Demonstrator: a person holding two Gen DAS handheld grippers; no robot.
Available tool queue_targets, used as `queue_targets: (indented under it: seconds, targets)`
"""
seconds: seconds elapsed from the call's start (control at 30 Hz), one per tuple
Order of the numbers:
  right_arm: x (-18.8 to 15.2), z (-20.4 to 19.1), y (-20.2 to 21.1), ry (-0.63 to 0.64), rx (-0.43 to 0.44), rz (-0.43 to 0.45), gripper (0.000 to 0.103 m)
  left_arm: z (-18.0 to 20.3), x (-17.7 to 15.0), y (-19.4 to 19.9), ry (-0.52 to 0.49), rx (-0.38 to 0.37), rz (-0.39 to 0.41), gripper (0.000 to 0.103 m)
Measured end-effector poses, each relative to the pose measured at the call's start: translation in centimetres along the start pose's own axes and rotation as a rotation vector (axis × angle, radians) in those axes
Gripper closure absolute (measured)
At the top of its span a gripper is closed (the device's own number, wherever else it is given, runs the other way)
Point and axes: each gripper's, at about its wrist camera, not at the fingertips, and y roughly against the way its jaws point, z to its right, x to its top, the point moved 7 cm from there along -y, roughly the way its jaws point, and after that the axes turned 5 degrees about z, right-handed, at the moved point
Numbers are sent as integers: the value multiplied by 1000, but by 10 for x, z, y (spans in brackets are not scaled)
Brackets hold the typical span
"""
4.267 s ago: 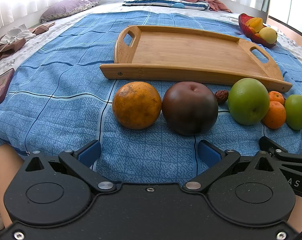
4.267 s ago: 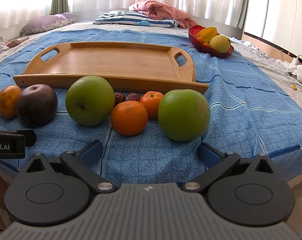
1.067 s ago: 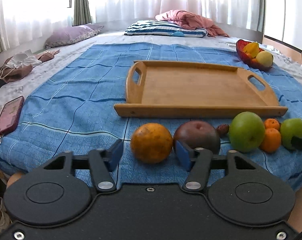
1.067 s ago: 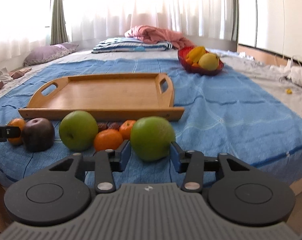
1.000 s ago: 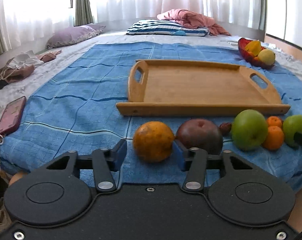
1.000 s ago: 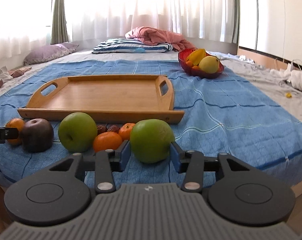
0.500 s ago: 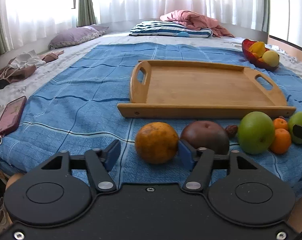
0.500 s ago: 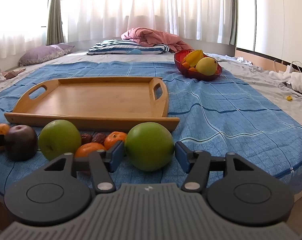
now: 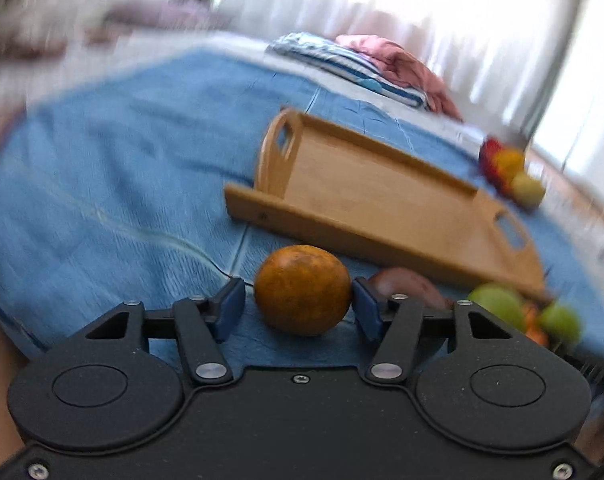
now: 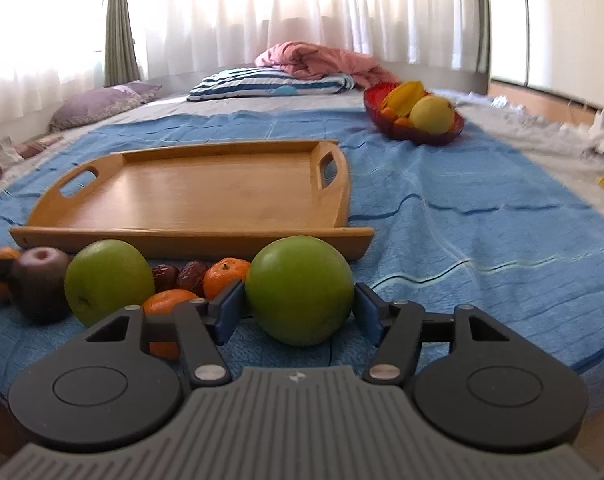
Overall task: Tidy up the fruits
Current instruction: 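Grasp the large orange with the left gripper while the right gripper grasps a green apple, then carry the orange in the left gripper and the green apple in the right gripper over the tray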
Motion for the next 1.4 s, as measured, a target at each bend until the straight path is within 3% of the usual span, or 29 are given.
queue_targets:
  seconds: [0.03, 0.13, 0.3, 0.63, 1.07, 1.4]
  targets:
    - [0, 1, -2, -22, 21, -9, 33, -2, 2, -2, 19, -7, -4, 50]
    - [-1, 5, -5, -74, 63, -33, 42, 3, 4, -2, -46, 5, 5, 52]
    - [-3, 1, 0, -49, 43, -22, 43, 14, 2, 3, -158, 67, 40, 53]
    - [7, -10, 18, -5, 46, 38, 43, 32, 21, 18, -261, 115, 135, 53]
    - [43, -16, -1, -41, 61, 81, 43, 61, 58, -1, -285, 77, 150, 53]
    - [61, -13, -45, -68, 68, 16, 43, 67, 77, -38, -274, 93, 131, 53]
